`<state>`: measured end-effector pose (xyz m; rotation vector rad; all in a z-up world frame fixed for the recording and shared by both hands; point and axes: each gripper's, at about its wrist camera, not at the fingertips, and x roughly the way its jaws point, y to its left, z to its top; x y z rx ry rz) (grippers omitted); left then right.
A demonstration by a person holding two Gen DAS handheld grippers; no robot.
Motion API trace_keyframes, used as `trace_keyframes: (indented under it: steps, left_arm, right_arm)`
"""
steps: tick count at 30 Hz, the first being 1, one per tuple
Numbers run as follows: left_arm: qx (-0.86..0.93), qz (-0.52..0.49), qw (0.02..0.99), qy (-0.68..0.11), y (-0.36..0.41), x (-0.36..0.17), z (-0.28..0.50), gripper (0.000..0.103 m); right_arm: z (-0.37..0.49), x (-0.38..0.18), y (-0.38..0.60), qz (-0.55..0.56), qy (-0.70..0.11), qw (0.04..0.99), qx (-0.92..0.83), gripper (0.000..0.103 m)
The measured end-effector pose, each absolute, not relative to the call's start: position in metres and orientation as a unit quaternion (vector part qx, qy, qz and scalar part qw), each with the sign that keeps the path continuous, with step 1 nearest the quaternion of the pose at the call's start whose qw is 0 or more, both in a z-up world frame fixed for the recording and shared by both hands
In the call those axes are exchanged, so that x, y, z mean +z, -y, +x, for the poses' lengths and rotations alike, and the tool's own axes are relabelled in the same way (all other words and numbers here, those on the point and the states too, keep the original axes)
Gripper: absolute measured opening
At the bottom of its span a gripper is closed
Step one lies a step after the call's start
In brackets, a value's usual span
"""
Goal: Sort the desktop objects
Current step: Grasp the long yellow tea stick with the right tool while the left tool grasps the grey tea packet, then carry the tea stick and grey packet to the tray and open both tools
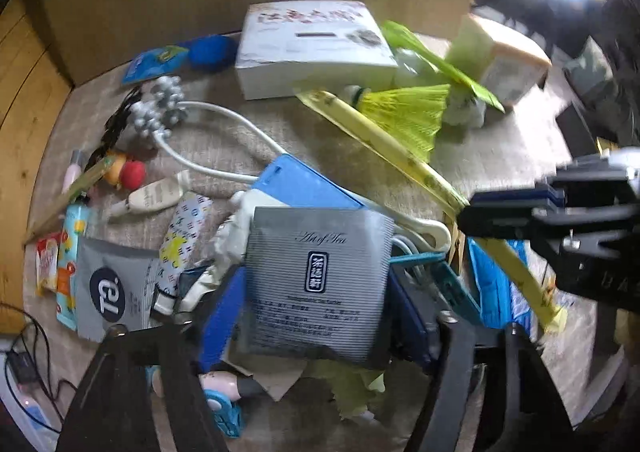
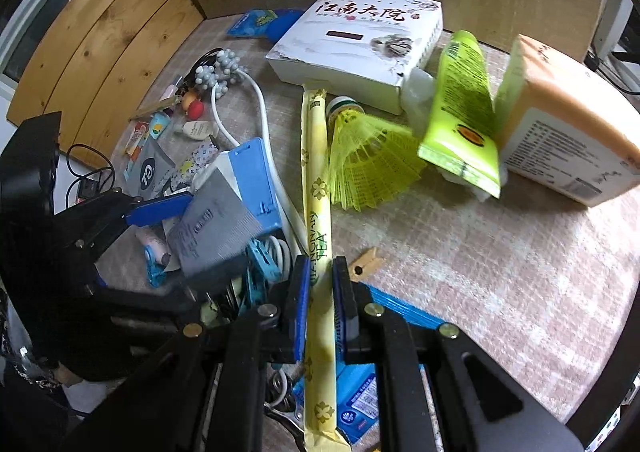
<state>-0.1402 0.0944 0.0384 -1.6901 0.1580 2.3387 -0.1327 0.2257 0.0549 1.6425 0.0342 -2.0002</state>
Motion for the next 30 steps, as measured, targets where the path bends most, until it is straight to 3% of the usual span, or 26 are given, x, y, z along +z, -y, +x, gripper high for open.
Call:
trace_keyframes:
  steps: [3, 16, 30]
  left_arm:
    - [0.806, -0.577, 0.127, -0.034, -0.084, 0.047, -0.137, 0.051]
    - [0.829, -0.545, 0.126, -0.006, -0.063, 0.084, -0.105, 0.050]
    - [0.841, -0.510, 0.175, -0.037, -0.129, 0.122, -0.083, 0.050]
  right_arm:
    - [-0.130, 0.052, -0.231, 0.610, -0.009, 0.272, -0.744, 0.011]
    - [-0.107, 0.063, -0.254, 0.602, 0.030, 0.278, -0.748, 0.011]
    - [-0.061, 0.098, -0.340, 0.564, 0.087, 0.243, -0.784, 0.011]
